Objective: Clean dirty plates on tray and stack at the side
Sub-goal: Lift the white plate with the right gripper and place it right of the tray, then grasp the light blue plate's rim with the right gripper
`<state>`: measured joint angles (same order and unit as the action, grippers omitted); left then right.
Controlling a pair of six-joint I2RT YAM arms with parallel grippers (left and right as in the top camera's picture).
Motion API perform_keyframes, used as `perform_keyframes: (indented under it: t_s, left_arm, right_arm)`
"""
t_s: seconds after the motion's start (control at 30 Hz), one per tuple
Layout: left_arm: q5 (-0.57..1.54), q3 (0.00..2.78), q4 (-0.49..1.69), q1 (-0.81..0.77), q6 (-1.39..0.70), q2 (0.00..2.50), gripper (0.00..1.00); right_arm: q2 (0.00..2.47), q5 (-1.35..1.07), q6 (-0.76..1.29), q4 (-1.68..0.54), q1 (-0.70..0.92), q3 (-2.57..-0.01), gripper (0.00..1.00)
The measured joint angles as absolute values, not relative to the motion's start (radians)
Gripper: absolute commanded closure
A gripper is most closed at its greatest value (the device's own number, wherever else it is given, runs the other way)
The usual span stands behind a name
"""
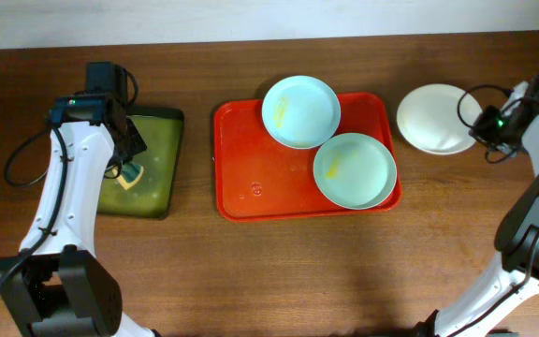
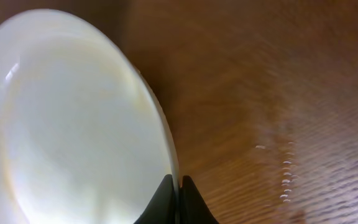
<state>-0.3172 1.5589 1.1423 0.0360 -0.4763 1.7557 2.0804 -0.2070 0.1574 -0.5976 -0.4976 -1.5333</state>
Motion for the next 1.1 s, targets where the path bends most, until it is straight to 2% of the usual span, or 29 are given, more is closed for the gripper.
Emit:
perform_keyframes:
  t_s: [0.03, 0.1, 0.13, 0.3, 0.4, 0.5, 0.57, 0.6, 0.63, 0.73, 0.8, 0.9, 0.97, 1.1]
  left_arm:
    - [-0.317, 1.559, 1.141, 0.036, -0.476, 1.756, 1.0]
    - [-0.317, 1.559, 1.14, 0.036, -0.476, 1.756, 1.0]
    - [-0.317, 1.559, 1.14, 0.036, -0.476, 1.756, 1.0]
    - [-0.317, 1.559, 1.14, 0.036, -0.476, 1.756, 1.0]
    - [-0.316, 1.559, 1.137, 0.036, -0.476, 1.756, 1.0]
    - [-0.309, 1.559, 1.129, 0.036, -0.476, 1.756, 1.0]
    - [-0.302, 1.559, 1.129, 0.036, -0.476, 1.756, 1.0]
    - [-0.302, 1.559, 1.128, 0.036, -0.476, 1.756, 1.0]
    - [-0.302, 1.559, 1.128, 0.036, -0.476, 1.756, 1.0]
    - [-0.302, 1.559, 1.127, 0.036, -0.476, 1.756, 1.0]
    - [-0.302, 1.559, 1.118, 0.036, -0.476, 1.756, 1.0]
    - [-0.302, 1.559, 1.117, 0.036, -0.476, 1.756, 1.0]
    - [-0.302, 1.559, 1.118, 0.036, -0.476, 1.756, 1.0]
    - [-0.302, 1.559, 1.118, 0.036, -0.476, 1.756, 1.0]
  right_arm:
    - [2.101, -0.21, 0.159, -0.59, -0.516, -1.533, 0.88]
    - [2.135, -0.227, 0.171, -0.575, -0.544, -1.533, 0.56]
    - [2.135, -0.255, 0.176, -0.567, -0.542, -1.533, 0.01]
    - [2.116, -0.517, 0.26, -0.552, -0.523, -1.596, 0.02]
    - [1.969, -0.588, 0.284, -0.483, -0.386, -1.672, 0.01]
    - [1.934, -0.496, 0.279, -0.466, -0.197, -1.689, 0.01]
    - [1.975, -0.3, 0.243, -0.469, -0.055, -1.689, 0.01]
    - [2.02, -0.205, 0.202, -0.467, 0.014, -1.689, 0.03]
    - [2.075, -0.133, 0.175, -0.467, 0.07, -1.689, 0.13]
    - [2.222, -0.064, 0.141, -0.469, 0.125, -1.686, 0.25]
    - [2.255, -0.104, 0.104, -0.467, 0.125, -1.686, 0.55]
    - [2.26, -0.152, 0.087, -0.466, 0.126, -1.686, 0.73]
    - [2.264, -0.161, 0.075, -0.466, 0.137, -1.686, 0.96]
    - [2.268, -0.221, 0.082, -0.486, 0.201, -1.687, 0.96]
